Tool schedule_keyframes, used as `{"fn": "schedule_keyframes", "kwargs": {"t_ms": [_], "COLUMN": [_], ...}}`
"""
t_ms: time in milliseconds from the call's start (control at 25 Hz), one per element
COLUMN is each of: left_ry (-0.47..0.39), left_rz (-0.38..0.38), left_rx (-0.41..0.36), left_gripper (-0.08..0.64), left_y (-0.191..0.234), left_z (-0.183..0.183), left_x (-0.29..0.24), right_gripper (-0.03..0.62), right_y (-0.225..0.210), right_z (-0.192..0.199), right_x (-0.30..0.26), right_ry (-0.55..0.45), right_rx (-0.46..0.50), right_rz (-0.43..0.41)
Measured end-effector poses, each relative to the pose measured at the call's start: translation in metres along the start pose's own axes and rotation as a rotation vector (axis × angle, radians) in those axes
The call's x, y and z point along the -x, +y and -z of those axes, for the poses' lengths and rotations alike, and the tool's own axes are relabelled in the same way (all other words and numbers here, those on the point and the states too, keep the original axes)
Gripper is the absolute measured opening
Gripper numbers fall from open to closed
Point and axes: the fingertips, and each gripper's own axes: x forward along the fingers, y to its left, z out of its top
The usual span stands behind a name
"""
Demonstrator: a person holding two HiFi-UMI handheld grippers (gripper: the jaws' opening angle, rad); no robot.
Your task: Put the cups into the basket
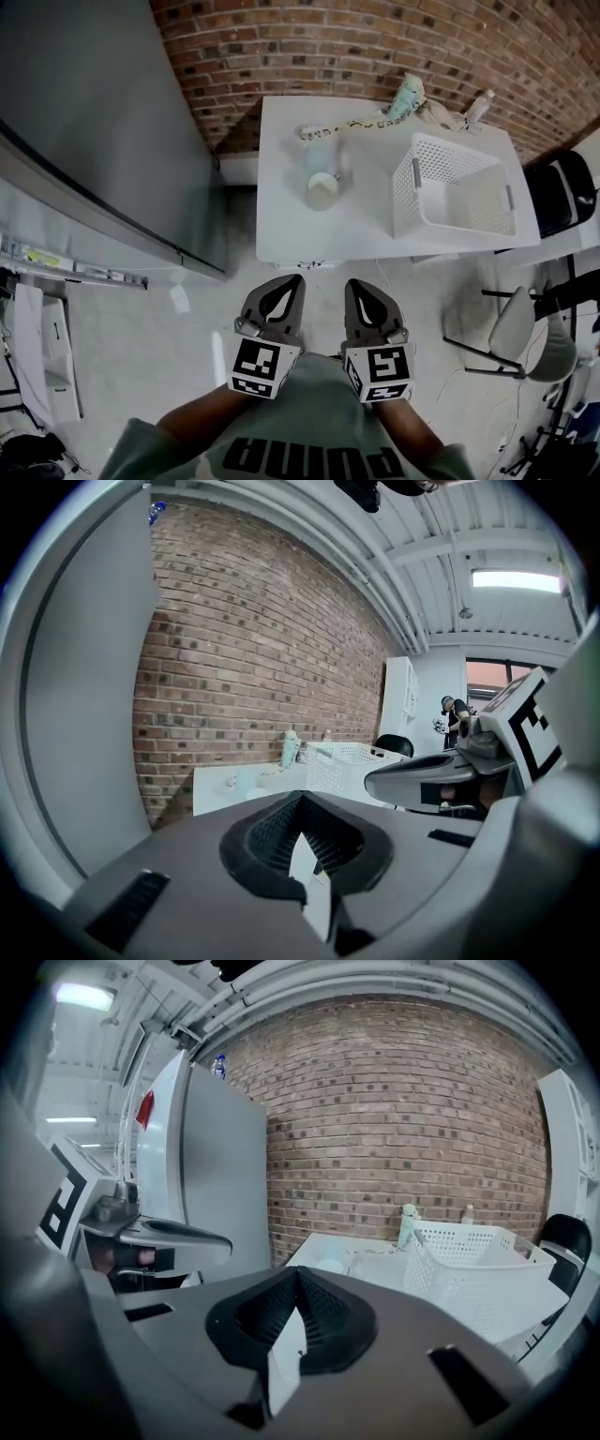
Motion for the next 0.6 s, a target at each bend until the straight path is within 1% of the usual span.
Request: {"fn": "schedule_keyframes", "kwargs": {"t_ms": [280, 600], "left_ry": [-0.013, -0.018], "left_rz": [0.015, -0.019], "left_rx": [-0.004, 0.004], "left_gripper": [0.003, 0.003], "left_y": [0.016, 0.03], "left_z": [-0.009, -0.014], "left_x": [-0.003, -0.013], "right_gripper": [0.006, 0.006], "right_y": [0.004, -0.002], "right_z": [-0.014, -0.019], "right_x": [-0.011, -0.029], "right_ry": [-0.008, -0.007], "right_rx": [0.015, 0.029], "right_rz": [0.021, -0.008]}}
